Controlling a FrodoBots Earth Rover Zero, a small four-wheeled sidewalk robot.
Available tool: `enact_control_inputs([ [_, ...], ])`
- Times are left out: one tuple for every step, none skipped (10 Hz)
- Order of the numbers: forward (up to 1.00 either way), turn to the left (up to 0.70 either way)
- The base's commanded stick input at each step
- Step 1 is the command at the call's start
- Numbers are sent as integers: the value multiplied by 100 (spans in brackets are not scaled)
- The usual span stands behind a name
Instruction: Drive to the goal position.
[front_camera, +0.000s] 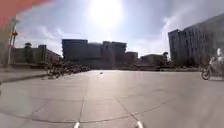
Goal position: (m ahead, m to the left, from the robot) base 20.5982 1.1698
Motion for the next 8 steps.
enact_control_inputs([
  [70,14],
  [70,14],
  [70,14],
  [70,14],
  [70,14],
  [70,14],
  [70,12],
  [70,3],
])
